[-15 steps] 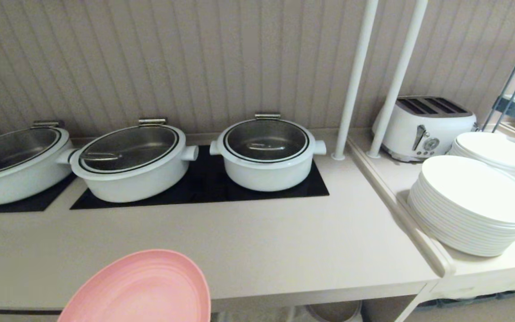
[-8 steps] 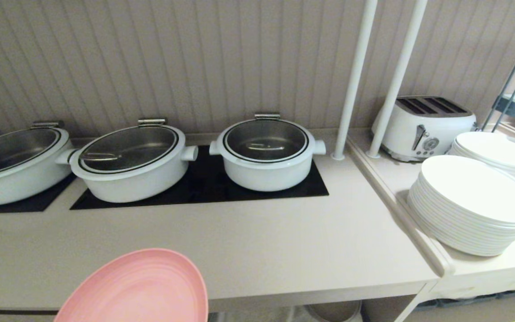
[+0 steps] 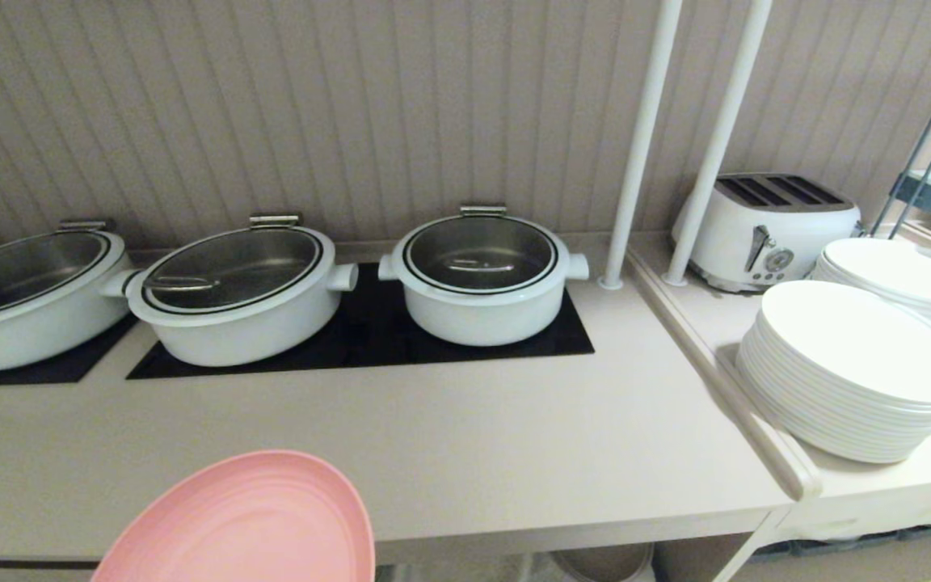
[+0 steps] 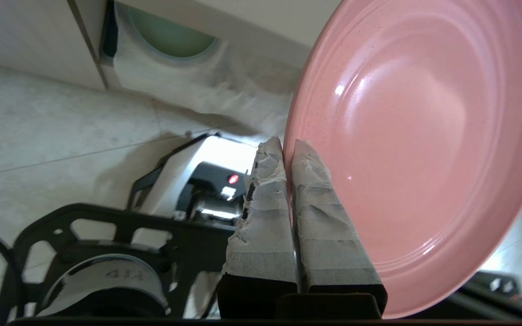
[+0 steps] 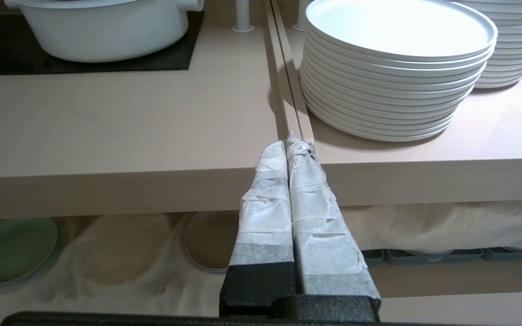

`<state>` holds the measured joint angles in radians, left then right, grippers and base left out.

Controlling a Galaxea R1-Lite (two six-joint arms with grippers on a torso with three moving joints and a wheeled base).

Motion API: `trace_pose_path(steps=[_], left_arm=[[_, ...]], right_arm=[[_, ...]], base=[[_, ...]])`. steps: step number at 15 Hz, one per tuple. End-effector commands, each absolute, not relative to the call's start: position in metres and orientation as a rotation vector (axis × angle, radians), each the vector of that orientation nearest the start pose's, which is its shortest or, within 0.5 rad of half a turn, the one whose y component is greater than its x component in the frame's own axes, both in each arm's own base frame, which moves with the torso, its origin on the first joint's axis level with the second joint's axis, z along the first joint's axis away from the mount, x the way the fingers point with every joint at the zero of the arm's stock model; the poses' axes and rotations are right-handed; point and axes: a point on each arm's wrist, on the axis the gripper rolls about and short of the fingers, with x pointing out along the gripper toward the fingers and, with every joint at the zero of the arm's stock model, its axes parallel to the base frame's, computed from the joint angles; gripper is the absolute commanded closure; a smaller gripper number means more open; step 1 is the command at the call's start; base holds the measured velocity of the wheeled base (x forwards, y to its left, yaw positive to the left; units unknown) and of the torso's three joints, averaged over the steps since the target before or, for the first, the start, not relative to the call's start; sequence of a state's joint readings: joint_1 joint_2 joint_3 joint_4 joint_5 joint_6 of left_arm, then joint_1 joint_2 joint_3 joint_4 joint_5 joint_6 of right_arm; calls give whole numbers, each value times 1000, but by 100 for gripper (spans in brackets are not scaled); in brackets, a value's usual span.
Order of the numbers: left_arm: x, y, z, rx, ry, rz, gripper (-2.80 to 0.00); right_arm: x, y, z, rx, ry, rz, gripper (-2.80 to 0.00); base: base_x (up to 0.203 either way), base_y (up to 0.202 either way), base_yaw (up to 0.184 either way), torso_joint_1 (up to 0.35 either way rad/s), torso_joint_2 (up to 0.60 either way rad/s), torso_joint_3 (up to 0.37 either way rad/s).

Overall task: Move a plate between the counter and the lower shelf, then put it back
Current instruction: Put the plate in the cupboard

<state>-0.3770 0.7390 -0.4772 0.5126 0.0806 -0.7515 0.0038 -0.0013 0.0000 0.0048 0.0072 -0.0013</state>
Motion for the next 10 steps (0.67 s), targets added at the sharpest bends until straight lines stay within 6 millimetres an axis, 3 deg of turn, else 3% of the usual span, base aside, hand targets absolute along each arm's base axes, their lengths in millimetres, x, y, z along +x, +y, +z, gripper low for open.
trace_pose_path(steps=[1,10], left_arm=[[35,-12,158,-515,816,9,0],[23,-7,156,-511,827,10,0]], right_arm=[[-23,0,75,-2,5,12,0],[-23,0,75,-2,5,12,0]], base=[[0,0,0,0,0,0],[0,0,0,0,0,0]])
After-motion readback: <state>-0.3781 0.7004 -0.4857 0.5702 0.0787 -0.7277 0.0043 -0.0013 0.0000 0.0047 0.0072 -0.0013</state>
